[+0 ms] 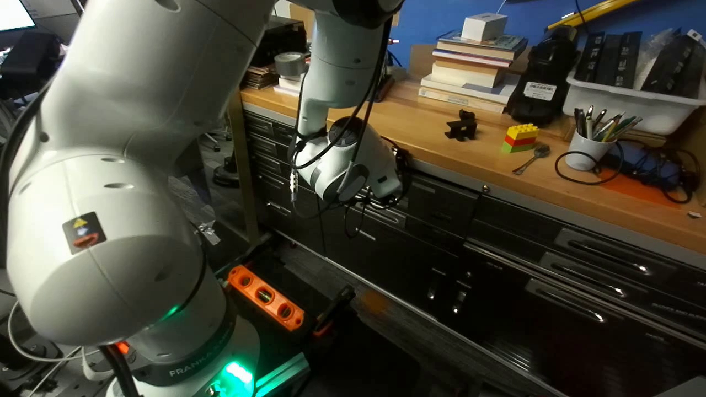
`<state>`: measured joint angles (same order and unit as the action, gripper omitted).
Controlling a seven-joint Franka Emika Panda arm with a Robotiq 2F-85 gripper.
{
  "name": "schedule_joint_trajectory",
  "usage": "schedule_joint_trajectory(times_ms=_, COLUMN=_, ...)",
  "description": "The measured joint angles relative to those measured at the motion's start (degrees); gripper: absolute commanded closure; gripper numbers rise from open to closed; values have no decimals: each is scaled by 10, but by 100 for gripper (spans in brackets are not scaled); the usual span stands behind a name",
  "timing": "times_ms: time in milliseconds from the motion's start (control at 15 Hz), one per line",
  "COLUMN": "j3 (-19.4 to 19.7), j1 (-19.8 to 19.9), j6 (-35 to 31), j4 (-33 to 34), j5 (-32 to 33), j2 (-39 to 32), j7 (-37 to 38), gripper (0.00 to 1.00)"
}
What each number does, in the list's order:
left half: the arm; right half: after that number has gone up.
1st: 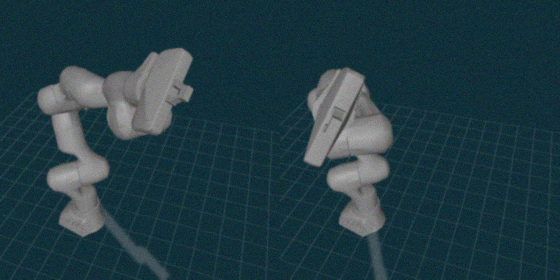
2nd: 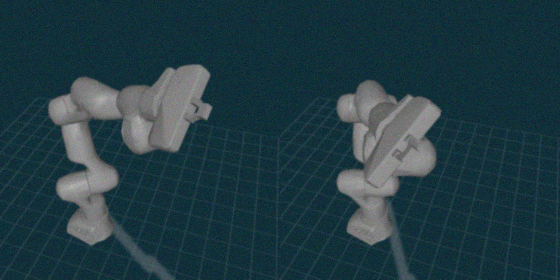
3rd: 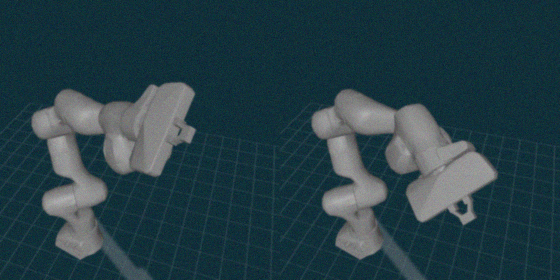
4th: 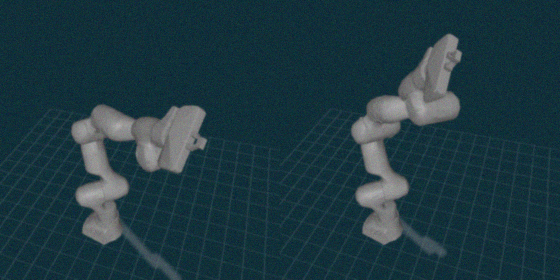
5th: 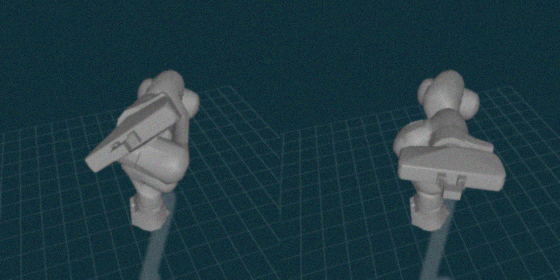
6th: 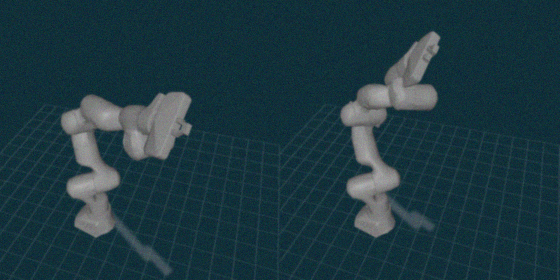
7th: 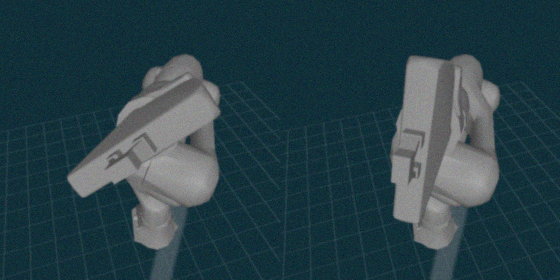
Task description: Open the top middle drawer and remove three black objects from the drawer
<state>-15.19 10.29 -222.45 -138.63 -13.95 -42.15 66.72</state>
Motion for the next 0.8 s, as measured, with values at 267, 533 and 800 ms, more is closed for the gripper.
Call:
schedule_joint_trajectory(times_ms=267, j3=4, j1=-8, j6=-39, j4=-14, j5=0, j2=-5, j7=3, gripper=0)
schedule_joint_trajectory(times_ms=533, j3=6, j1=-13, j6=-55, j4=-19, j5=-1, j2=-9, j7=5, gripper=0)
schedule_joint_trajectory(times_ms=800, j3=7, j1=-17, j6=-58, j4=-18, j5=-1, j2=-10, j7=6, gripper=0)
